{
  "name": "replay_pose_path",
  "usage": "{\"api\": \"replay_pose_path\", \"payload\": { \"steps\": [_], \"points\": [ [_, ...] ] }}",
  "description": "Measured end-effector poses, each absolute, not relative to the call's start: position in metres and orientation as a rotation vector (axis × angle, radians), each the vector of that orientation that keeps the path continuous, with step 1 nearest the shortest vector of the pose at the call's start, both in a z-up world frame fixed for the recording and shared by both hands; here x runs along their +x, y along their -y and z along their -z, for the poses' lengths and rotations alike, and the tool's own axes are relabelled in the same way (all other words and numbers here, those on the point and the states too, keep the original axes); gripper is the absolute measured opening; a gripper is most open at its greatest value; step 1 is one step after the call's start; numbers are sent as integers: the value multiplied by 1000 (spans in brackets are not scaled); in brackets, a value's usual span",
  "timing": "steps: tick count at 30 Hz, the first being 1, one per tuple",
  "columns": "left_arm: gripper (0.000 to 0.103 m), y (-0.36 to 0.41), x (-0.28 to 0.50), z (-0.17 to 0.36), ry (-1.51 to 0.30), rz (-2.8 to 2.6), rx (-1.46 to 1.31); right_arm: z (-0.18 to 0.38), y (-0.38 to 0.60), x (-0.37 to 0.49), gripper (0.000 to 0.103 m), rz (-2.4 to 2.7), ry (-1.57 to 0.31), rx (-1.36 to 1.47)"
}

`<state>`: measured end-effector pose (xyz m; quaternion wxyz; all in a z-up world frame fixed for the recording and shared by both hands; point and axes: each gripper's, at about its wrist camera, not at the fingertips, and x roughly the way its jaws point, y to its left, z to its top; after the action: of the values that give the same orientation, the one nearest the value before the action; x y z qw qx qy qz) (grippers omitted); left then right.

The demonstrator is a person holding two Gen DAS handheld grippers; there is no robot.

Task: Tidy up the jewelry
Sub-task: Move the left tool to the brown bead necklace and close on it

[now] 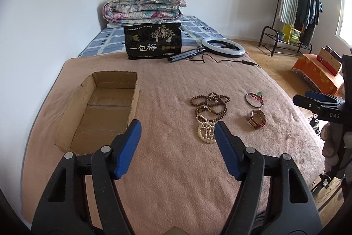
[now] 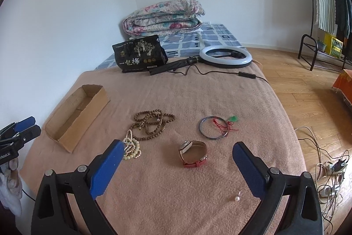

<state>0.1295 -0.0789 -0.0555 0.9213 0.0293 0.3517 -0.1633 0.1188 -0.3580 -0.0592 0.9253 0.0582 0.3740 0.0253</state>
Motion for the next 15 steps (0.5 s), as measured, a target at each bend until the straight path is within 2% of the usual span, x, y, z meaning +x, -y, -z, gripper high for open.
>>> {"api": "replay_pose_path", "payload": {
  "steps": [5, 12, 15],
  "points": [
    [58, 97, 149, 69, -757, 381, 91, 70, 356, 149, 96, -81, -810, 119],
    [54, 115, 177, 94, -824, 448, 75, 88, 350, 192, 91, -130, -881, 121],
    [48, 125, 190, 107, -845, 456, 89, 99, 346, 210, 86, -147, -917, 133]
  ]
}}
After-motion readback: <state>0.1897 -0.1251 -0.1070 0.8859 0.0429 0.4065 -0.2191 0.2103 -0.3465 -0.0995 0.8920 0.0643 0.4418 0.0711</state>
